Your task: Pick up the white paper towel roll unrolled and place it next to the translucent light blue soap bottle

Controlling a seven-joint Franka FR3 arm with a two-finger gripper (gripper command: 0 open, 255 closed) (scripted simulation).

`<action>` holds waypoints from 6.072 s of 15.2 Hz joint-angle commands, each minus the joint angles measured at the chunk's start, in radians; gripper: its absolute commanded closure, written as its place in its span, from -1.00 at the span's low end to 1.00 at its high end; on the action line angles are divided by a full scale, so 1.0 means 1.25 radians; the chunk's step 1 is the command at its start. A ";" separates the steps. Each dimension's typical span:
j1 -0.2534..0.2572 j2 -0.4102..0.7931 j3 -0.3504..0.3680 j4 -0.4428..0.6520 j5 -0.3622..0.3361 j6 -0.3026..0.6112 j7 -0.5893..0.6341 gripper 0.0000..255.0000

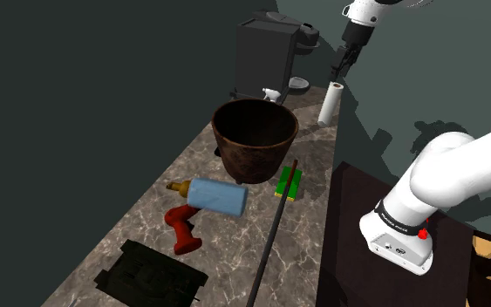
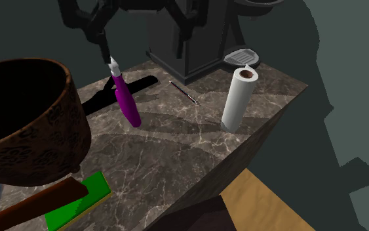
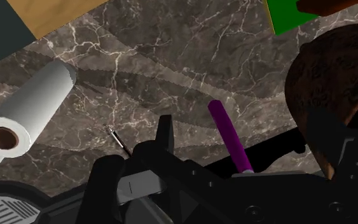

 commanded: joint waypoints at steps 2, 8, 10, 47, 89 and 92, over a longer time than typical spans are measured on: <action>-0.006 0.067 -0.047 0.025 -0.018 0.031 -0.061 -1.00; -0.013 0.217 -0.132 0.098 -0.025 0.084 -0.177 -1.00; -0.015 0.273 -0.158 0.130 -0.018 0.099 -0.218 -1.00; -0.069 0.619 -0.245 0.307 0.105 0.200 -0.448 1.00; -0.088 0.616 -0.261 0.761 0.096 -0.256 -0.435 1.00; -0.097 0.634 -0.263 0.816 0.106 -0.296 -0.440 1.00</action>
